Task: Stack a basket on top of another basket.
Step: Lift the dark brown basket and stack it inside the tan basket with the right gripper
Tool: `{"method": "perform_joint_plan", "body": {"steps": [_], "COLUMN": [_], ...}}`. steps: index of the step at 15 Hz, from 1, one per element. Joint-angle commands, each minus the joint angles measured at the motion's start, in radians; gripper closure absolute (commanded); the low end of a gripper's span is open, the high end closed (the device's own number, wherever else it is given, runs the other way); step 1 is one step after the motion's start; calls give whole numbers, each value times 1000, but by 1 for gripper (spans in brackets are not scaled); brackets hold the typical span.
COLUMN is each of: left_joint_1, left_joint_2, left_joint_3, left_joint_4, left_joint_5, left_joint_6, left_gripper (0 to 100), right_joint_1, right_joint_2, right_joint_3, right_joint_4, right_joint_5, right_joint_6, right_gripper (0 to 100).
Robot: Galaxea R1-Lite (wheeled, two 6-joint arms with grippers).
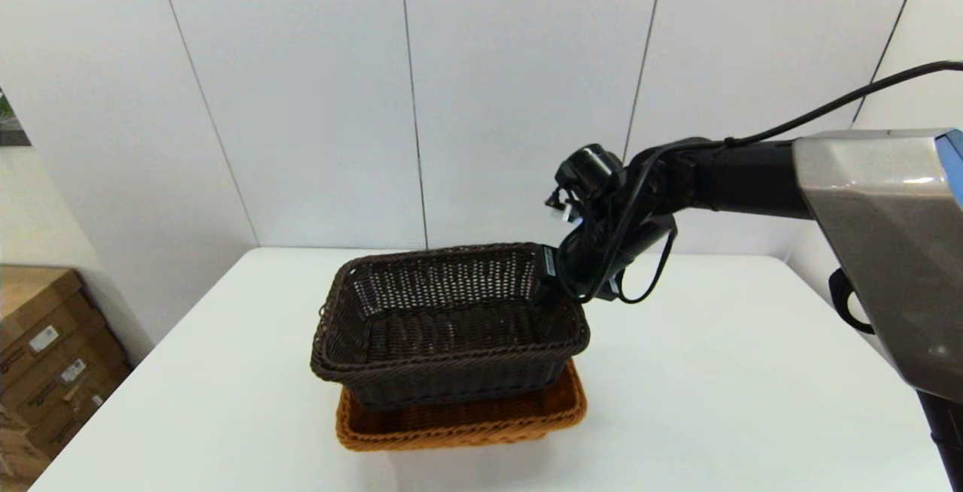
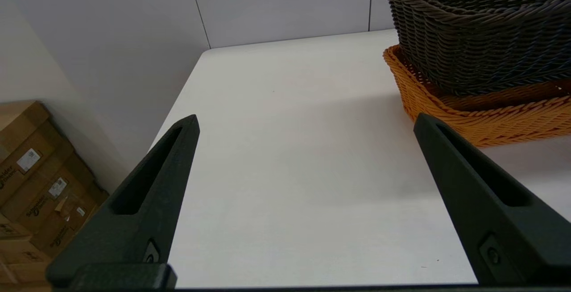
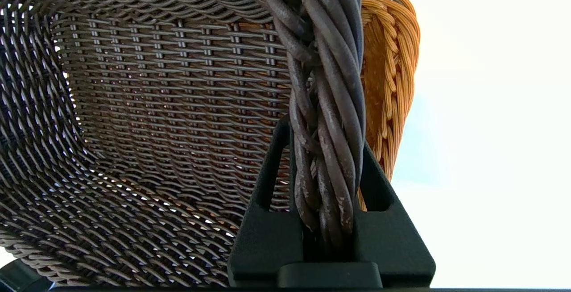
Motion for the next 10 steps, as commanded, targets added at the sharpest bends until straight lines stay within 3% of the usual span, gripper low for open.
{"method": "perform_joint_plan", "body": {"steps": [1, 10], "left_joint_1": [1, 1], "left_joint_2": [1, 1], "left_joint_3": [0, 0], "left_joint_4": [0, 0], "left_joint_5": [0, 0], "left_joint_6": [1, 1], "left_gripper": [0, 0], "right_joint_1": [-2, -11], "right_joint_2": [-1, -7], "right_joint_3": [1, 12], "right_joint_4": [7, 11], "right_joint_5": [0, 0], "right_joint_6": [3, 4], "right_gripper": [100, 100]}}
